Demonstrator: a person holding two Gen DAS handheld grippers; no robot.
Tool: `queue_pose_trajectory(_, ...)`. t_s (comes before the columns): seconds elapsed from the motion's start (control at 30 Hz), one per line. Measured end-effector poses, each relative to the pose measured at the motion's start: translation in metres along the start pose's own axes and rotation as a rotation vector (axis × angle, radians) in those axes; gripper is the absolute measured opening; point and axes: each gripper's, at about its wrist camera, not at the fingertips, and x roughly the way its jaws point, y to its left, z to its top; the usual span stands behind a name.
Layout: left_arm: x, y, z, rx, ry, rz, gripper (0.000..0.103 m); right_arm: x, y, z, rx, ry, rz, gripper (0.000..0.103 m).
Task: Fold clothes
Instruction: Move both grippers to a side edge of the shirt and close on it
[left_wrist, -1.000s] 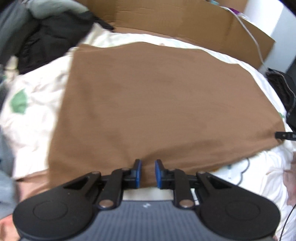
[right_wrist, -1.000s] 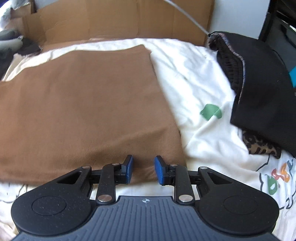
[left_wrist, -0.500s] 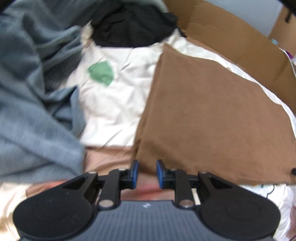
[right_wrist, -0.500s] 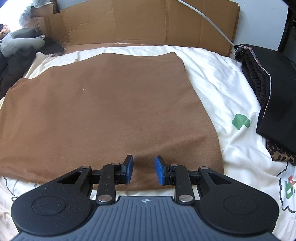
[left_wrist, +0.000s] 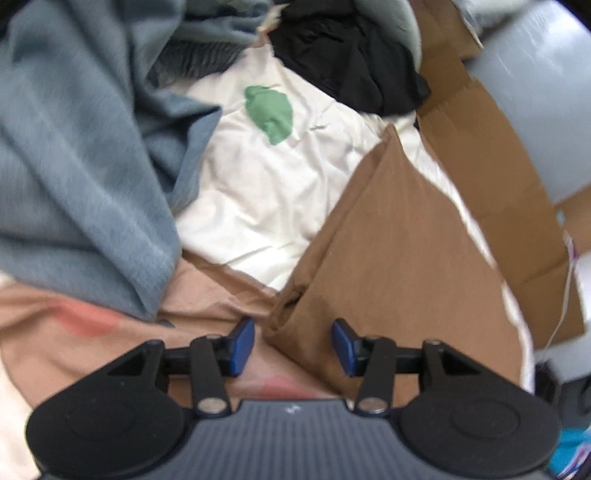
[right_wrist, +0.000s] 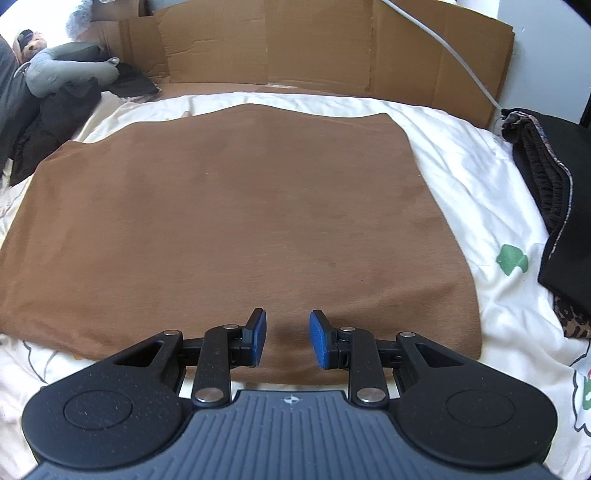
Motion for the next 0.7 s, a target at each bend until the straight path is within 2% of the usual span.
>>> queue_pose_trajectory(0.1,0.004,0.011,-0.001,-0.106,0.015,-0.1,0.057,-0.001,0.004,0.0,0.004,-0.004,0.021,0.033)
queue_pose_trajectory(0.23,0.008,0.024,-0.002,-0.195,-0.002,-0.156,0.057,-0.002,0.01,0.002,0.008,-0.008,0.054,0.033)
queue_pose_trajectory(0.27,0.008,0.027,-0.002,-0.215,-0.005,-0.165,0.057,-0.003,0.013,0.003,0.007,-0.01,0.062,0.033)
queue_pose_trajectory(0.33,0.007,0.029,-0.001,-0.235,-0.01,-0.166,0.047,-0.004,0.017,0.005,0.0,-0.016,0.072,0.033)
queue_pose_trajectory(0.4,0.001,0.028,0.001,-0.242,-0.015,-0.165,0.039,-0.005,0.02,0.006,-0.003,-0.019,0.079,0.033)
queue_pose_trajectory(0.43,-0.004,0.027,0.002,-0.251,-0.022,-0.175,0.038,-0.005,0.021,0.005,-0.004,-0.02,0.082,0.033)
queue_pose_trajectory(0.53,-0.01,0.02,0.007,-0.248,-0.021,-0.229,0.039,-0.004,0.023,0.003,0.004,-0.011,0.083,0.033)
queue_pose_trajectory(0.63,-0.008,0.016,0.007,-0.198,-0.015,-0.212,0.047,-0.002,0.023,0.0,0.006,0.001,0.084,0.033)
queue_pose_trajectory(0.7,-0.002,0.019,0.004,-0.197,-0.004,-0.188,0.047,-0.003,0.024,-0.001,0.003,0.002,0.084,0.033)
